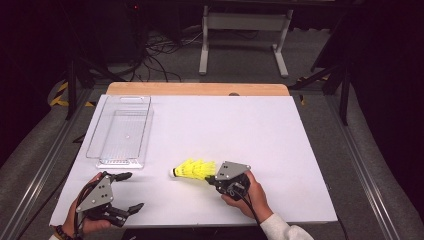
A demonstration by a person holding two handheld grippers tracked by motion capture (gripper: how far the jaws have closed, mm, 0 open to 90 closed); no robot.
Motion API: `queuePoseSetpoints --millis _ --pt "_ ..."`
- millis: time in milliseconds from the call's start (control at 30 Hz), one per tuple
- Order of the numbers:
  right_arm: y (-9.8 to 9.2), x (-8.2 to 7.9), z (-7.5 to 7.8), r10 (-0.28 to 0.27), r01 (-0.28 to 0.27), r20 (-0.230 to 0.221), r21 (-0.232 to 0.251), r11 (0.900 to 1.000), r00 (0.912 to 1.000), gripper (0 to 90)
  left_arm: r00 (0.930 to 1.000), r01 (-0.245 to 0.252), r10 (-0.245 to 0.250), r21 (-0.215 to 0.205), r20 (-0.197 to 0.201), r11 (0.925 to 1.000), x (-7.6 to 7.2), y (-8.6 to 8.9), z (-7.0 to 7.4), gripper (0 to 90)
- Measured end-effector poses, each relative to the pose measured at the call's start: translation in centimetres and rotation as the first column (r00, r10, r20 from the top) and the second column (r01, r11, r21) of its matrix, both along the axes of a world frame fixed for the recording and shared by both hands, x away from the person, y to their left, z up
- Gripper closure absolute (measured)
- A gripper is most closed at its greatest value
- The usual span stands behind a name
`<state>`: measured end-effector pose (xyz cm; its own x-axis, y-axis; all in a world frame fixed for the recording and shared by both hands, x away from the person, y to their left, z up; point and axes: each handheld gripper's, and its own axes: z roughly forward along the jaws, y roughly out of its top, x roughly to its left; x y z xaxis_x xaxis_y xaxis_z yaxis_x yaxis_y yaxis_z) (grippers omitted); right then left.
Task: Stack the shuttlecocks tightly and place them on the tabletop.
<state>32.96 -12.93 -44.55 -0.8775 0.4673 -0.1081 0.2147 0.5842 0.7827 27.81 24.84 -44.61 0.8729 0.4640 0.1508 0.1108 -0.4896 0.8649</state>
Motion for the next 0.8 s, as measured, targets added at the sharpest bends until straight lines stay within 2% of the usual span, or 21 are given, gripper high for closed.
queuePoseSetpoints --millis 200,400,567,733,800 --pt "0.6 0.5 -0.3 0.031 -0.031 -0.02 0.007 0.999 0.9993 89.3 1.0 0.003 -0.003 -0.002 -0.003 1.0 0.0 0.0 -0.1 6.9" --pt "1.1 0.9 -0.8 0.05 -0.05 -0.027 -0.011 0.999 0.9984 87.4 1.0 0.003 -0.003 -0.002 -0.004 1.0 0.0 0.0 -0.1 6.9" --pt "1.3 0.8 -1.2 0.068 -0.068 -0.032 -0.029 0.997 0.9972 83.3 1.0 0.003 -0.003 -0.002 -0.003 1.0 0.0 0.0 -0.1 7.0" --pt "1.4 0.7 -1.3 0.06 -0.061 -0.028 -0.036 0.997 0.9978 78.0 1.0 0.002 -0.002 -0.002 -0.002 1.0 0.0 0.0 0.0 7.0" --pt "1.4 0.7 -1.4 0.05 -0.051 -0.022 -0.04 0.998 0.9985 73.4 1.0 0.002 -0.002 -0.001 -0.001 1.0 0.0 0.1 0.0 6.9"
